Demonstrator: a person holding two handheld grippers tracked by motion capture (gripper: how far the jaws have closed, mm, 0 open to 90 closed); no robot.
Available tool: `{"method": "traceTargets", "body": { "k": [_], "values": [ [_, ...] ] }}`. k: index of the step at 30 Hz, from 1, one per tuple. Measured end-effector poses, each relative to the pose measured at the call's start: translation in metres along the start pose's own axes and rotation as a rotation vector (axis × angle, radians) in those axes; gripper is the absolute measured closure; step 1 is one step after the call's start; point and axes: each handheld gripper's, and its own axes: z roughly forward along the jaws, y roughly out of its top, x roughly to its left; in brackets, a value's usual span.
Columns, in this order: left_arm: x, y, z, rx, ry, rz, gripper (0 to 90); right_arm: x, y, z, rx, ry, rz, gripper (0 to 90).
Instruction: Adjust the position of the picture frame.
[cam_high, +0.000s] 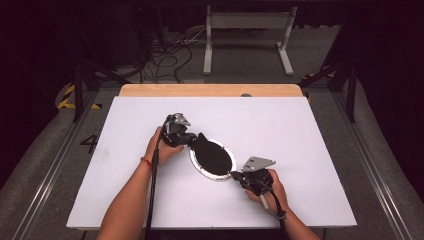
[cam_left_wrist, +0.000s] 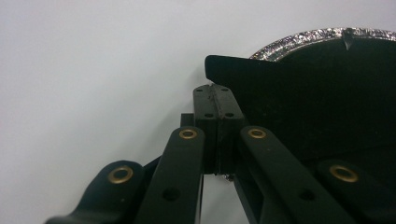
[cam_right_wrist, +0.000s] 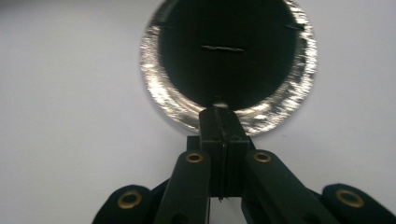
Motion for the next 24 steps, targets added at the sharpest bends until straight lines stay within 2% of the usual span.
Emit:
{"method": "traceTargets", "body": {
  "k": [2, 3, 5, 7, 9, 13, 15, 16, 17, 18, 20, 22, 24],
  "values": [
    [-0.004, -0.003, -0.002, -0.003, 0.0, 0.003, 90.0, 0.008, 0.001, 0.002, -0.001, 0.048, -0.02, 90.0],
    [-0.005, -0.005, -0.004, -0.006, -0.007, -0.002, 90.0, 0.013, 0.001, 0.004, 0.008, 0.056, -0.034, 90.0],
    [-0.008, -0.009, -0.007, -0.012, -0.001, 0.001, 90.0, 0.02, 0.003, 0.007, 0.01, 0.051, -0.058, 90.0],
    [-0.011, -0.014, -0.009, -0.02, 0.004, -0.003, 90.0, 0.022, 0.004, 0.008, 0.013, 0.056, -0.055, 90.0],
    [-0.012, -0.018, -0.012, -0.027, -0.007, -0.017, 90.0, 0.023, 0.004, 0.007, 0.018, 0.041, -0.073, 90.0],
    [-0.016, -0.023, -0.019, -0.038, -0.014, -0.013, 90.0, 0.021, 0.003, 0.005, 0.02, 0.022, -0.085, 90.0],
    [-0.02, -0.024, -0.022, -0.04, -0.03, 0.002, 90.0, 0.019, 0.002, 0.004, 0.02, 0.015, -0.081, 90.0],
    [-0.022, -0.025, -0.024, -0.037, -0.054, 0.01, 90.0, 0.018, 0.001, 0.004, 0.02, 0.006, -0.08, 90.0],
    [-0.022, -0.025, -0.024, -0.037, -0.054, 0.01, 90.0, 0.017, 0.001, 0.003, 0.018, -0.003, -0.081, 90.0],
    [-0.031, -0.025, -0.025, -0.029, -0.054, 0.031, 90.0, 0.016, 0.0, 0.003, 0.019, -0.016, -0.084, 90.0],
    [-0.038, -0.025, -0.025, -0.023, -0.031, 0.064, 89.5, 0.014, 0.0, 0.001, 0.024, -0.034, -0.089, 90.0],
    [-0.041, -0.024, -0.026, -0.023, 0.01, 0.074, 87.4, 0.012, 0.0, 0.0, 0.027, -0.05, -0.091, 90.0],
    [-0.039, -0.027, -0.027, -0.046, 0.02, 0.054, 87.5, 0.007, -0.002, -0.001, 0.018, -0.032, -0.06, 90.0]
  ]
}}
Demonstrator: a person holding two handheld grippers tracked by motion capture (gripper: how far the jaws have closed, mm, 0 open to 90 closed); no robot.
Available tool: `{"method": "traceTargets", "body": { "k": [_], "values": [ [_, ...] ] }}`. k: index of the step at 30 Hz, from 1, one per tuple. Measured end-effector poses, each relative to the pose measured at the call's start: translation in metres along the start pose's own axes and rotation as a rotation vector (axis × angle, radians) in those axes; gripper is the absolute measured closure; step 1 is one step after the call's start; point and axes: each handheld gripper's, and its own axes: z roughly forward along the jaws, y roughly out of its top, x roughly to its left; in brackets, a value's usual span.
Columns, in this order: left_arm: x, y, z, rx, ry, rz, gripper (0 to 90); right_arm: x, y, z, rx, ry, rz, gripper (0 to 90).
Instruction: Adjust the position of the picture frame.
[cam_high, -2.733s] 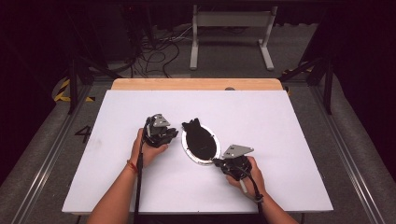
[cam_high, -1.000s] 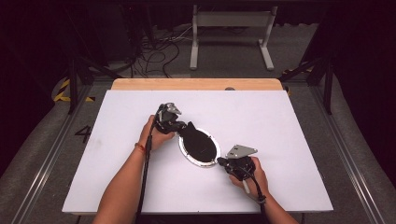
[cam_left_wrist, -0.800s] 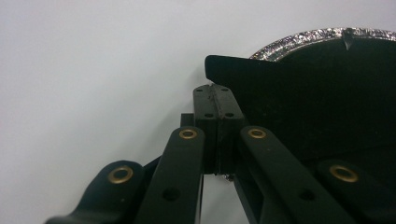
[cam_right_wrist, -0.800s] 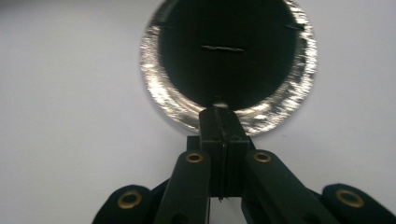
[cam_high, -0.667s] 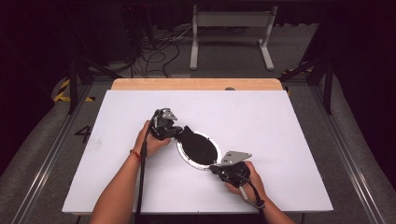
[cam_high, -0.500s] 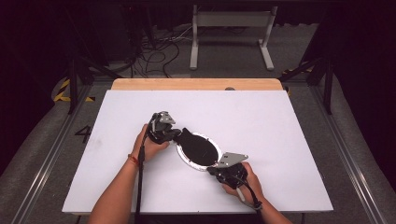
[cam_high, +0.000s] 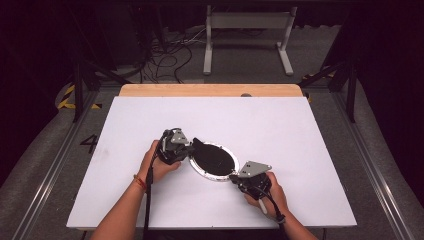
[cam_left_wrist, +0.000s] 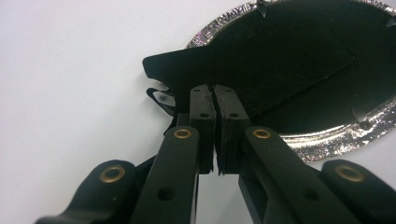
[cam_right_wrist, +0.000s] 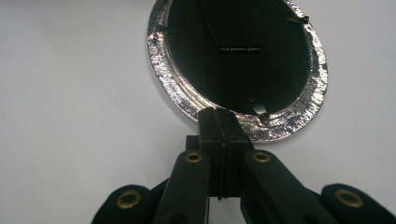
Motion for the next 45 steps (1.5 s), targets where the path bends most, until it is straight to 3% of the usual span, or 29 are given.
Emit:
{"method": "traceTargets", "body": {
  "k": [1, 4, 7, 8, 11, 14, 17, 21, 24, 27, 29, 31, 33, 37, 41, 45],
  "values": [
    [0.003, -0.002, -0.001, -0.017, 0.03, -0.02, 87.6, -0.001, 0.0, 0.0, -0.003, 0.006, 0.007, 90.0],
    [0.011, -0.004, -0.003, -0.046, 0.064, -0.054, 88.1, -0.001, 0.0, 0.0, -0.002, 0.003, 0.003, 90.0],
    [0.015, -0.007, 0.0, -0.045, 0.068, -0.077, 88.2, 0.0, 0.001, 0.0, 0.002, -0.002, -0.003, 90.0],
    [0.016, -0.008, 0.003, -0.025, 0.081, -0.068, 87.2, 0.0, 0.0, 0.0, 0.002, 0.0, 0.0, 90.0],
    [0.017, -0.008, 0.006, -0.037, 0.073, -0.078, 86.8, 0.001, 0.0, 0.0, 0.001, -0.01, 0.002, 90.0],
    [0.016, -0.007, 0.007, -0.031, 0.08, -0.056, 87.5, 0.007, 0.002, 0.0, 0.02, -0.044, -0.036, 90.0],
    [0.017, -0.006, 0.01, -0.023, 0.089, -0.044, 87.3, 0.009, 0.003, 0.0, 0.016, -0.015, -0.015, 90.0],
    [0.021, -0.007, 0.011, -0.024, 0.054, -0.058, 89.2, 0.015, 0.004, 0.002, 0.008, 0.001, -0.002, 90.0],
    [0.016, -0.005, 0.009, 0.004, 0.051, -0.01, 90.0, 0.021, 0.005, 0.004, 0.003, -0.006, -0.009, 90.0],
    [0.011, -0.006, 0.012, 0.055, 0.023, 0.008, 90.0, 0.019, 0.005, 0.005, -0.004, -0.006, 0.001, 90.0],
    [0.01, -0.006, 0.012, 0.054, 0.027, 0.0, 90.0, 0.017, 0.004, 0.005, -0.007, -0.009, -0.006, 90.0],
    [0.014, -0.01, 0.01, 0.033, -0.019, -0.056, 90.0, 0.015, 0.003, 0.003, 0.001, -0.026, -0.021, 90.0],
    [0.014, -0.013, 0.009, 0.022, -0.029, -0.077, 90.0, 0.013, 0.002, 0.002, 0.005, -0.048, -0.027, 90.0],
    [0.001, -0.011, 0.005, 0.049, 0.045, 0.0, 90.0, 0.005, 0.0, 0.0, 0.004, -0.067, -0.009, 90.0],
    [0.001, -0.015, 0.0, 0.049, 0.001, -0.027, 90.0, -0.001, -0.001, 0.0, 0.002, -0.079, 0.013, 90.0],
    [-0.001, -0.016, -0.003, 0.067, -0.001, 0.002, 90.0, -0.002, -0.001, 0.0, 0.005, -0.093, 0.016, 90.0]
  ]
}}
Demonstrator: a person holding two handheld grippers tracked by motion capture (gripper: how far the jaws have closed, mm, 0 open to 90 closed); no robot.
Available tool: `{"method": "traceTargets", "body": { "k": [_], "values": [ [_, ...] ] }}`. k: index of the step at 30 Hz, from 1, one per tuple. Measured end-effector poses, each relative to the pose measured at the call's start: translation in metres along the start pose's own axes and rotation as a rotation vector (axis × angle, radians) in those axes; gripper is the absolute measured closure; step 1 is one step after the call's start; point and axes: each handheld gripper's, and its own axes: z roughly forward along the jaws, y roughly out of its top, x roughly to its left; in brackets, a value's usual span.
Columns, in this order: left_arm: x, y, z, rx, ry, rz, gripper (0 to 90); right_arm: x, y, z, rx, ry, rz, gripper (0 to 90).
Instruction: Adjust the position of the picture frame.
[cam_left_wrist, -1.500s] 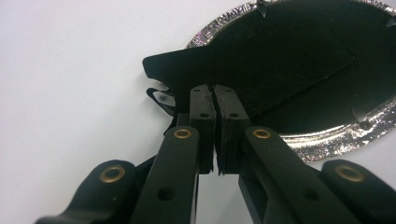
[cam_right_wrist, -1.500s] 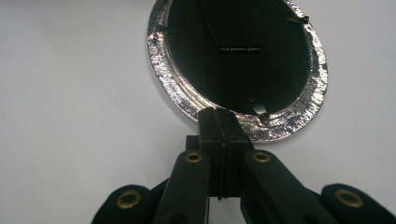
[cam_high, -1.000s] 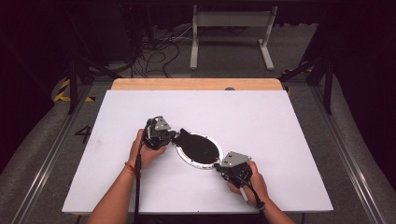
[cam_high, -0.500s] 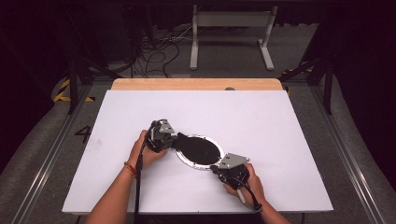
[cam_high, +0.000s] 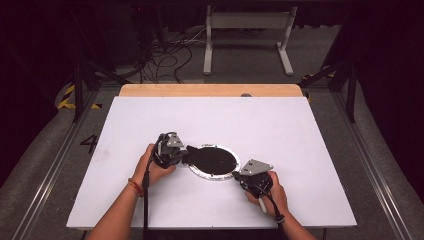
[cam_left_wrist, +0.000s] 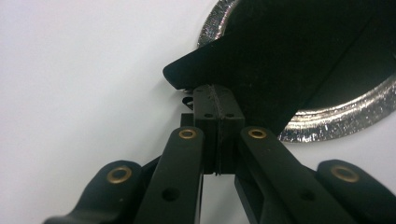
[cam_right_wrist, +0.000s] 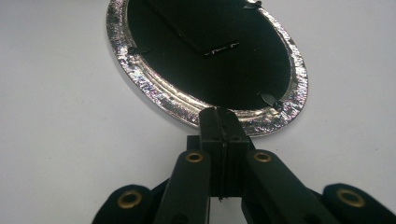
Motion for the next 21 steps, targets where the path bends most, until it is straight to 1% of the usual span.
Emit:
{"method": "traceTargets", "body": {
  "k": [1, 3, 4, 5, 7, 9, 10, 11, 14, 16, 17, 18, 20, 21],
  "values": [
    [0.0, 0.0, 0.0, 0.0, 0.0, 0.0, 90.0, 0.0, 0.0, 0.0, 0.0, 0.0, 0.0, 90.0],
    [0.001, -0.003, -0.002, -0.002, -0.017, -0.011, 90.0, 0.0, 0.0, 0.0, 0.0, -0.007, 0.0, 90.0],
    [0.001, -0.005, -0.003, -0.003, -0.021, -0.008, 90.0, -0.001, 0.0, 0.001, -0.004, -0.008, 0.015, 90.0],
    [0.001, -0.005, -0.003, -0.003, -0.021, -0.008, 90.0, -0.001, 0.0, 0.001, -0.004, -0.008, 0.015, 90.0],
    [-0.003, -0.008, -0.004, 0.021, 0.001, 0.017, 90.0, -0.003, 0.0, 0.002, -0.006, -0.011, 0.019, 90.0],
    [-0.003, -0.013, -0.005, 0.012, -0.013, -0.003, 90.0, -0.004, 0.0, 0.002, -0.005, -0.015, 0.02, 90.0],
    [-0.003, -0.015, -0.006, 0.006, -0.03, -0.013, 90.0, -0.004, 0.0, 0.002, -0.005, -0.015, 0.02, 90.0],
    [-0.003, -0.017, -0.007, 0.006, -0.038, -0.015, 90.0, -0.005, 0.001, 0.003, -0.005, -0.022, 0.026, 90.0],
    [-0.004, -0.017, -0.009, 0.009, -0.036, -0.002, 90.0, -0.006, 0.001, 0.004, -0.006, -0.027, 0.029, 90.0],
    [-0.007, -0.018, -0.009, 0.003, -0.023, 0.009, 90.0, -0.007, 0.002, 0.004, -0.001, -0.034, 0.027, 90.0],
    [-0.007, -0.018, -0.009, 0.003, -0.023, 0.009, 90.0, -0.007, 0.002, 0.004, -0.001, -0.034, 0.027, 90.0],
    [-0.008, -0.02, -0.011, -0.005, -0.037, 0.017, 90.0, -0.008, 0.003, 0.005, -0.001, -0.041, 0.029, 89.4],
    [-0.01, -0.02, -0.012, -0.009, -0.034, 0.035, 90.0, -0.01, 0.003, 0.005, -0.001, -0.053, 0.03, 88.6],
    [-0.012, -0.02, -0.012, -0.012, -0.03, 0.03, 90.0, -0.01, 0.002, 0.005, -0.002, -0.058, 0.03, 88.6]
  ]
}}
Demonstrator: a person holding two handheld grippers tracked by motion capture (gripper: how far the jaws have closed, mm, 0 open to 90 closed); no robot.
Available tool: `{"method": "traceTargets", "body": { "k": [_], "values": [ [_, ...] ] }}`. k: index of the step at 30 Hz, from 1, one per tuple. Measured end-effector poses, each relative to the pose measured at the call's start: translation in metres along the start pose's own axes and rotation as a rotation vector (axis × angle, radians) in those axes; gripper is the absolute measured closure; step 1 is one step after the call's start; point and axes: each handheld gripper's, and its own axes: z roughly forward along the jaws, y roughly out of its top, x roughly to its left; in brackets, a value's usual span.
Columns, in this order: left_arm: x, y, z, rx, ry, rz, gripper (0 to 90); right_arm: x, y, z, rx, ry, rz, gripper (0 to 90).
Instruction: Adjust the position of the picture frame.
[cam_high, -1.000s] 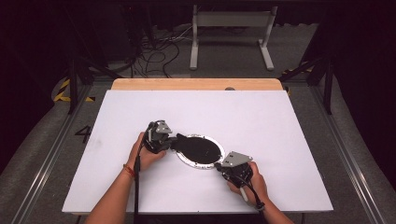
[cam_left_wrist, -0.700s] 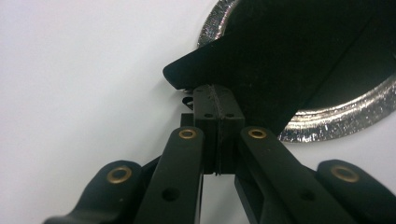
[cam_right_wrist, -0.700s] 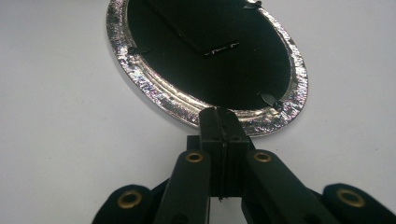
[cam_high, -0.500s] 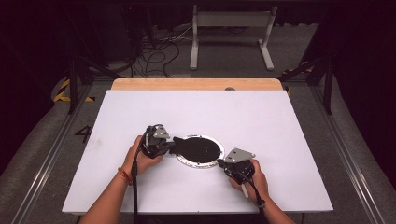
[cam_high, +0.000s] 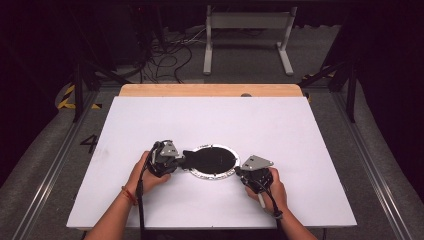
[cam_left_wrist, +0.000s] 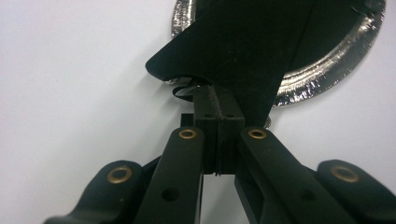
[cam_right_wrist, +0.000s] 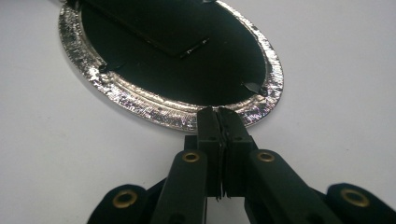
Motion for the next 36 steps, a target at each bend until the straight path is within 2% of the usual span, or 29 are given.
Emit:
{"method": "traceTargets", "body": {
  "k": [1, 7, 9, 11, 12, 16, 20, 25, 29, 32, 36],
  "values": [
    [0.0, 0.0, 0.0, -0.001, -0.003, 0.012, 90.0, 0.0, 0.0, 0.0, -0.002, -0.009, 0.008, 88.8],
    [-0.004, -0.001, -0.001, -0.009, -0.016, 0.0, 90.0, -0.001, 0.001, 0.001, 0.0, -0.022, 0.018, 89.9],
    [-0.005, -0.001, -0.001, -0.009, -0.02, 0.014, 90.0, 0.0, 0.0, 0.0, 0.005, -0.01, 0.028, 90.0],
    [-0.007, 0.0, -0.001, -0.01, -0.024, 0.009, 90.0, 0.002, 0.001, -0.001, 0.011, 0.005, 0.02, 90.0],
    [-0.007, 0.0, -0.001, -0.008, -0.024, 0.021, 90.0, 0.005, 0.002, -0.002, 0.014, 0.044, 0.006, 90.0],
    [-0.007, 0.0, 0.0, -0.011, -0.036, 0.012, 90.0, 0.01, 0.003, -0.002, 0.019, 0.053, -0.017, 90.0],
    [-0.009, 0.0, -0.001, -0.006, -0.029, 0.018, 90.0, 0.006, 0.001, -0.002, 0.009, 0.056, 0.006, 90.0],
    [-0.009, -0.001, -0.001, -0.007, -0.044, 0.012, 90.0, 0.006, 0.001, -0.002, 0.01, 0.047, 0.003, 89.9],
    [-0.01, -0.001, -0.002, -0.007, -0.046, 0.017, 90.0, 0.004, 0.001, -0.002, 0.008, 0.05, 0.028, 89.4],
    [-0.013, 0.0, -0.002, -0.005, -0.042, 0.034, 90.0, 0.003, 0.001, -0.002, 0.008, 0.042, 0.036, 89.4],
    [-0.019, 0.0, -0.002, -0.011, -0.064, 0.041, 90.0, -0.003, -0.001, -0.002, 0.007, 0.037, 0.051, 89.4]
  ]
}}
